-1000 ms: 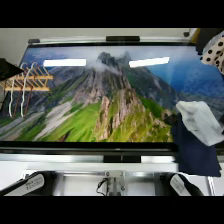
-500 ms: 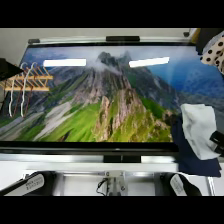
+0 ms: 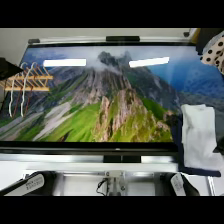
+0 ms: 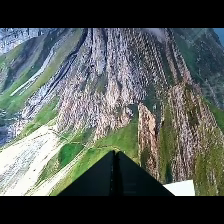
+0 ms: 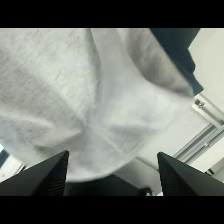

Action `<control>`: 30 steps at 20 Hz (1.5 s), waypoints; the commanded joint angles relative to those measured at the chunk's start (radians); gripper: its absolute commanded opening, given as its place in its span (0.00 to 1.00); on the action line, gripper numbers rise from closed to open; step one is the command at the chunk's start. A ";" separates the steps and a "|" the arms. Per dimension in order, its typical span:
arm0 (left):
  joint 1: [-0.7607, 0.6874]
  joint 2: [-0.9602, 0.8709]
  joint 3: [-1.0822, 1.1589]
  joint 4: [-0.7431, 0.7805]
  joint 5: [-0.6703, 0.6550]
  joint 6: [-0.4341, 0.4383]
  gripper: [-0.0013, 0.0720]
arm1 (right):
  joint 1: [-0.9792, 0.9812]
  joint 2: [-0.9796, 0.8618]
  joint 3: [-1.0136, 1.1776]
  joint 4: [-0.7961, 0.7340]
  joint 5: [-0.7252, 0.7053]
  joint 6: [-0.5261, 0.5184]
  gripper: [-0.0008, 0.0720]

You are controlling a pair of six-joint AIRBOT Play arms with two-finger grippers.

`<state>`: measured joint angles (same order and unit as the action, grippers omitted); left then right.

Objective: Fold the shirts.

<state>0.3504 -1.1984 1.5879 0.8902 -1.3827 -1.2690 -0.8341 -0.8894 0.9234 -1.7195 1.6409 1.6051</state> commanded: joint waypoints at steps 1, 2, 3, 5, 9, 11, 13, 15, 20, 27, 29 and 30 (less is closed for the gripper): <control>0.000 -0.001 0.000 0.000 0.002 0.000 0.08 | -0.012 0.001 0.000 -0.106 -0.026 0.006 0.93; 0.000 -0.001 0.000 0.000 0.002 0.000 0.08 | -0.011 0.001 0.023 -0.108 -0.024 0.006 0.93; -0.003 -0.003 0.000 0.000 0.004 0.000 0.07 | -0.010 0.001 0.067 -0.082 -0.050 -0.002 0.93; -0.033 -0.016 0.002 0.025 0.034 0.000 0.07 | -0.004 0.001 0.206 0.088 -0.186 -0.021 0.93; -0.342 -0.109 0.071 0.654 0.134 -0.184 0.07 | 0.399 -0.052 0.480 0.276 -0.580 0.015 0.91; -0.550 -0.222 0.134 1.018 0.091 -0.319 0.07 | 0.762 -0.174 0.528 0.109 -0.555 0.118 0.91; -0.674 -0.326 0.148 1.047 0.036 -0.339 0.78 | 1.052 -0.378 0.546 -0.019 -0.402 0.336 0.91; -0.728 -0.412 0.135 0.980 -0.124 -0.404 0.97 | 1.144 -0.542 0.630 0.085 -0.291 0.295 0.91; -0.731 -0.358 0.013 0.743 -0.027 -0.464 0.97 | 1.123 -0.612 0.737 0.171 -0.079 0.288 0.91; -0.729 -0.363 0.014 0.829 -0.023 -0.460 0.97 | 1.117 -0.611 0.737 0.193 -0.016 0.275 0.91; -0.729 -0.363 0.014 0.830 -0.023 -0.460 0.97 | 1.117 -0.611 0.737 0.194 -0.016 0.275 0.91; -0.729 -0.363 0.014 0.830 -0.023 -0.460 0.97 | 1.117 -0.611 0.737 0.193 -0.016 0.275 0.91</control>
<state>-0.3771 -1.5612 1.6028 1.7096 -1.4063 -1.7260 0.2806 -1.4982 1.6581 -1.5311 1.6093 1.8812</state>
